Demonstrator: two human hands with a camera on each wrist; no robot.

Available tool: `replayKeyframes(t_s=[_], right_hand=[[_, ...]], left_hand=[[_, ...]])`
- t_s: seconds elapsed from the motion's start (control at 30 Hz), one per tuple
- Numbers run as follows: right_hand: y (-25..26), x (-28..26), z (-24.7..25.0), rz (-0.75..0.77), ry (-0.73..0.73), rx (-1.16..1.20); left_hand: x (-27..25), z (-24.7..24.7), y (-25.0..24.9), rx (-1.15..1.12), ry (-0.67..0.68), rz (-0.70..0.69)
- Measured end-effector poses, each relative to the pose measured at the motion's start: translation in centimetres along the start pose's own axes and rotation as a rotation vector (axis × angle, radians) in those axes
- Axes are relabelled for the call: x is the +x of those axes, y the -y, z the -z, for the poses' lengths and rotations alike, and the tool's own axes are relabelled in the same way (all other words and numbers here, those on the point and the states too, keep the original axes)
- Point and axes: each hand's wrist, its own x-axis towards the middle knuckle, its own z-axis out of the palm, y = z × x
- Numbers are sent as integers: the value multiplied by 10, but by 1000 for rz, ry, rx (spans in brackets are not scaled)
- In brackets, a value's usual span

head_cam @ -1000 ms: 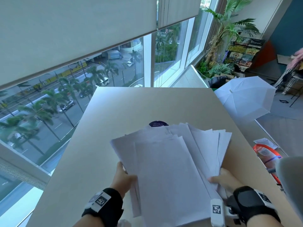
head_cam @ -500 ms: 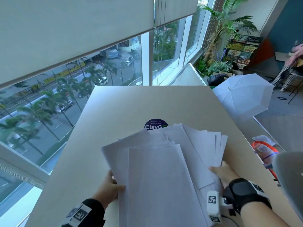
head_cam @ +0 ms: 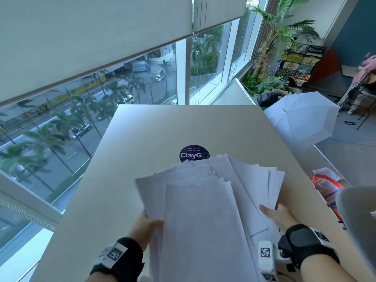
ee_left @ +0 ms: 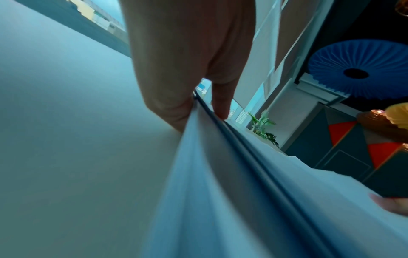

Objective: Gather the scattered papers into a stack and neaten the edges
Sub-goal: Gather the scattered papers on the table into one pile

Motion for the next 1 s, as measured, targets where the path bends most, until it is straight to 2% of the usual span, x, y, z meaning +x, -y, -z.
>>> replayKeyframes(t_s=[0.1, 0.23, 0.33, 0.4, 0.43, 0.47, 0.57, 0.7, 0.77, 0.87, 1.0], right_hand=[[8, -4, -6, -36, 77, -1], [8, -17, -5, -29, 252, -3], [-1, -19, 2, 71, 326, 189], [-4, -18, 1, 124, 487, 411], [0, -21, 0, 120, 566, 466], [7, -26, -4, 125, 585, 444], [17, -21, -21, 149, 426, 63], [24, -14, -44, 152, 161, -334], [28, -15, -49, 134, 79, -382], [35, -23, -57, 48, 135, -325], [37, -39, -71, 77, 322, -341]], left_hand=[[3, -10, -1, 8, -40, -12], [-3, -16, -2, -5, -10, -6], [-9, -10, 0, -55, 32, 25], [-13, -3, 2, -126, 77, 51], [-15, 0, 2, -163, 100, 61], [-16, 3, 2, -188, 120, 66], [-14, 6, 4, -185, 74, 76], [-7, -1, 4, 24, -205, 27], [-9, -6, -1, 149, -352, -13], [-16, -13, -9, 205, -396, 13], [-10, -17, -11, 199, -355, 116]])
